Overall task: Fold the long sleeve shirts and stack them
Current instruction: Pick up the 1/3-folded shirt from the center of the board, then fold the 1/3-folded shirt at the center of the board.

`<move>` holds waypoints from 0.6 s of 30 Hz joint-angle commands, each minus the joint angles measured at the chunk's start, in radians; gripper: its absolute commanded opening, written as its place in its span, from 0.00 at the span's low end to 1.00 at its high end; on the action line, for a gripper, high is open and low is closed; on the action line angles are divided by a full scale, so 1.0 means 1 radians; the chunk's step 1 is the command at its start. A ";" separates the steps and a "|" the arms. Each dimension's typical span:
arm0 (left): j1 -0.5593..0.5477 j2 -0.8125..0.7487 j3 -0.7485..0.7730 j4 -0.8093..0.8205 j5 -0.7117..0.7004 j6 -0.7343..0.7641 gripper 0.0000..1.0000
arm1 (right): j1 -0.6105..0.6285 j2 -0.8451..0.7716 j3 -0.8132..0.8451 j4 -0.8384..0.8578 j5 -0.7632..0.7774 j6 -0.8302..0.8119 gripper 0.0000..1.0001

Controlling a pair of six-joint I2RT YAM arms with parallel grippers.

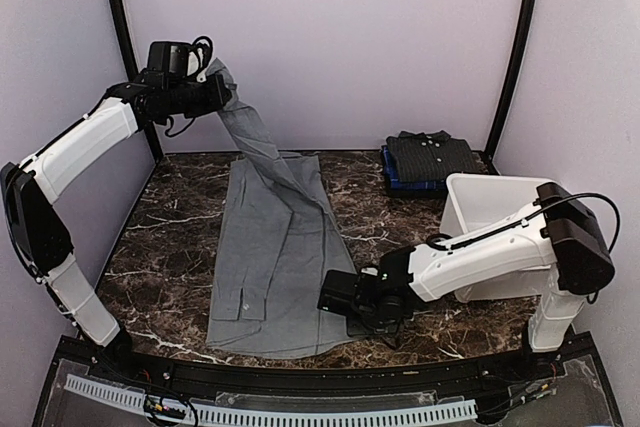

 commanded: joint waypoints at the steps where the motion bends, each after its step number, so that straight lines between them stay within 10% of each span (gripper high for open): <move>1: 0.011 -0.024 0.019 0.028 -0.046 0.015 0.00 | 0.010 -0.013 0.082 -0.105 0.048 -0.002 0.00; 18: 0.130 -0.021 -0.016 0.072 -0.057 0.026 0.00 | 0.047 0.160 0.451 -0.008 -0.021 -0.314 0.00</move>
